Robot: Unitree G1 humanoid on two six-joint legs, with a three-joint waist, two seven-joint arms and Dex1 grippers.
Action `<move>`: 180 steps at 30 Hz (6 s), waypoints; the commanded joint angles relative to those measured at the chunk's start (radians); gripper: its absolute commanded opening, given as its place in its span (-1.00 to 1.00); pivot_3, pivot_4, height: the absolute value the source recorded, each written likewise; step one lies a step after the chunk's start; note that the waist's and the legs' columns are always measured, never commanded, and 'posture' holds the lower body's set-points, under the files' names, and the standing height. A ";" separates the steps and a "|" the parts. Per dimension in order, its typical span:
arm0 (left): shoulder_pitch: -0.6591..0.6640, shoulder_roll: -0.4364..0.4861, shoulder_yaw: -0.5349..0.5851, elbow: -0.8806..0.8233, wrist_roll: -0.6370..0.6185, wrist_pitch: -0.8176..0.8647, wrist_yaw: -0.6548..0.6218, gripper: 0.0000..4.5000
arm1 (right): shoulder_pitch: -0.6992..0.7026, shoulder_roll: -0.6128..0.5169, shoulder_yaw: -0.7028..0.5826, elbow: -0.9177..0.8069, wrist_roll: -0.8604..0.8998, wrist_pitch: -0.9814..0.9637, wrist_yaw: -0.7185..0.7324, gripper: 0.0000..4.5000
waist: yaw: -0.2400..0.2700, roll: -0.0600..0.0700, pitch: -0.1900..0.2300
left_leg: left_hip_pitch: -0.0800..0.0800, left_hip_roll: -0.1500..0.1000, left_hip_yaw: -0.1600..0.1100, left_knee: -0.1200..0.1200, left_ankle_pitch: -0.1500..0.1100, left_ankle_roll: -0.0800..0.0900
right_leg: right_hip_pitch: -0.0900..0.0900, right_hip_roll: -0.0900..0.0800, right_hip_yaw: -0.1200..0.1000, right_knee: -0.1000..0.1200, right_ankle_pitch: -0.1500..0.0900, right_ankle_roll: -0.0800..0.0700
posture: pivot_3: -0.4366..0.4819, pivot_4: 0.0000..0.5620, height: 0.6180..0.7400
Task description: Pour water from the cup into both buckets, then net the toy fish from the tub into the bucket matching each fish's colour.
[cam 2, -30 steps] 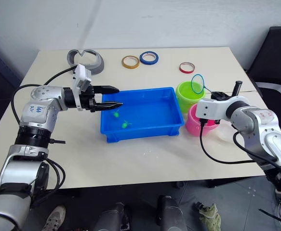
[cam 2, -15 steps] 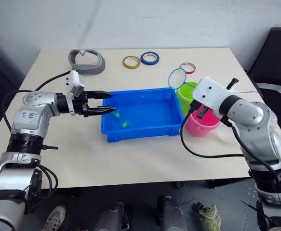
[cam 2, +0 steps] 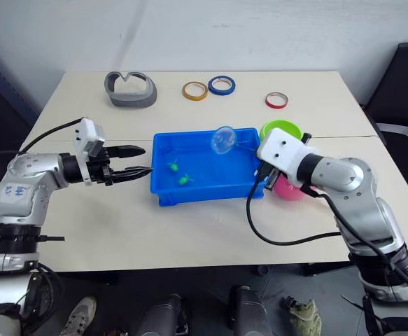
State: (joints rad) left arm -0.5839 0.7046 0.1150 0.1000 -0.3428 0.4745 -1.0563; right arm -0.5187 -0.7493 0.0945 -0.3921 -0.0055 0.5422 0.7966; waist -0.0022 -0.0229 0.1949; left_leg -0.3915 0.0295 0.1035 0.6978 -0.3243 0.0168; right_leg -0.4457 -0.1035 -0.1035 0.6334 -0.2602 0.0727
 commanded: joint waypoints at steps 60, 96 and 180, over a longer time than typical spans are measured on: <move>0.274 0.121 0.146 -0.332 -0.174 0.161 0.154 0.46 | -0.044 0.235 0.034 -0.090 0.186 0.344 -0.021 -1.00 | -0.002 0.000 0.000 | 0.001 0.000 -0.002 -0.001 -0.001 -0.001 | 0.000 -0.007 -0.001 -0.004 -0.001 -0.002 | -0.05 -0.47 0.56; -0.111 -0.064 -0.115 0.054 -0.053 -0.064 0.006 0.46 | -0.040 -0.072 -0.260 0.154 0.142 0.266 -0.314 -1.00 | 0.000 0.000 0.000 | 0.001 -0.001 0.000 -0.001 -0.001 0.000 | 0.000 -0.006 -0.001 -0.005 -0.001 -0.001 | -0.05 -0.47 0.56; 0.307 0.031 0.205 -0.280 -0.117 0.020 0.308 0.46 | -0.181 0.424 0.291 0.231 -0.107 0.259 -0.286 -1.00 | -0.023 0.000 0.000 | 0.001 0.000 -0.002 -0.002 -0.001 -0.001 | 0.000 -0.007 -0.001 -0.004 -0.001 -0.001 | -0.05 -0.47 0.56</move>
State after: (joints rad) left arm -0.2742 0.7192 0.2826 -0.1532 -0.4627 0.5119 -0.7616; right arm -0.6774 -0.3348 0.3889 -0.1563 -0.0990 0.8236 0.5274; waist -0.0251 -0.0227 0.1949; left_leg -0.3906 0.0292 0.1017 0.6959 -0.3250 0.0160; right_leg -0.4453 -0.1106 -0.1046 0.6295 -0.2609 0.0712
